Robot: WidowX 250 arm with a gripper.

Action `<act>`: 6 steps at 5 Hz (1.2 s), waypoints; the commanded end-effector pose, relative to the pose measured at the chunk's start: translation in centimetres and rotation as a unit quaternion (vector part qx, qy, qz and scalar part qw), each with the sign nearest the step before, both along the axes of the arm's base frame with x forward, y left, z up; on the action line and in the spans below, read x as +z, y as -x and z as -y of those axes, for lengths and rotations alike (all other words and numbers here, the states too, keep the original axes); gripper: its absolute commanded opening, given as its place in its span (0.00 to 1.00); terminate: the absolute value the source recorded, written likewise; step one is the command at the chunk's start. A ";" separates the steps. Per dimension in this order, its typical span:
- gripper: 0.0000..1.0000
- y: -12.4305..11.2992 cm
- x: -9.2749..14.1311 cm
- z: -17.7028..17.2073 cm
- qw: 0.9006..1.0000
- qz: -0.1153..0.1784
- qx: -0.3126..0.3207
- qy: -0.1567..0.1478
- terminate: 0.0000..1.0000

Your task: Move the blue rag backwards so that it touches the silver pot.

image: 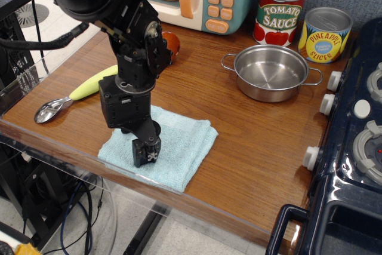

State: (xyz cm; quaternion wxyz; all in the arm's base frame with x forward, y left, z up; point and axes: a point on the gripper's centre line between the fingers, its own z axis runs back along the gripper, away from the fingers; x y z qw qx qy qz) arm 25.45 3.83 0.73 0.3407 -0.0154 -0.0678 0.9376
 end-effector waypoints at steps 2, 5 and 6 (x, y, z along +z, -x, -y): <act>1.00 -5.7 0.3 11.7 0.991 0.038 -0.117 0.050 0.00; 1.00 -6.3 1.6 13.9 0.987 0.037 -0.156 0.033 0.00; 1.00 -6.3 4.4 13.5 0.988 0.057 -0.143 0.032 0.00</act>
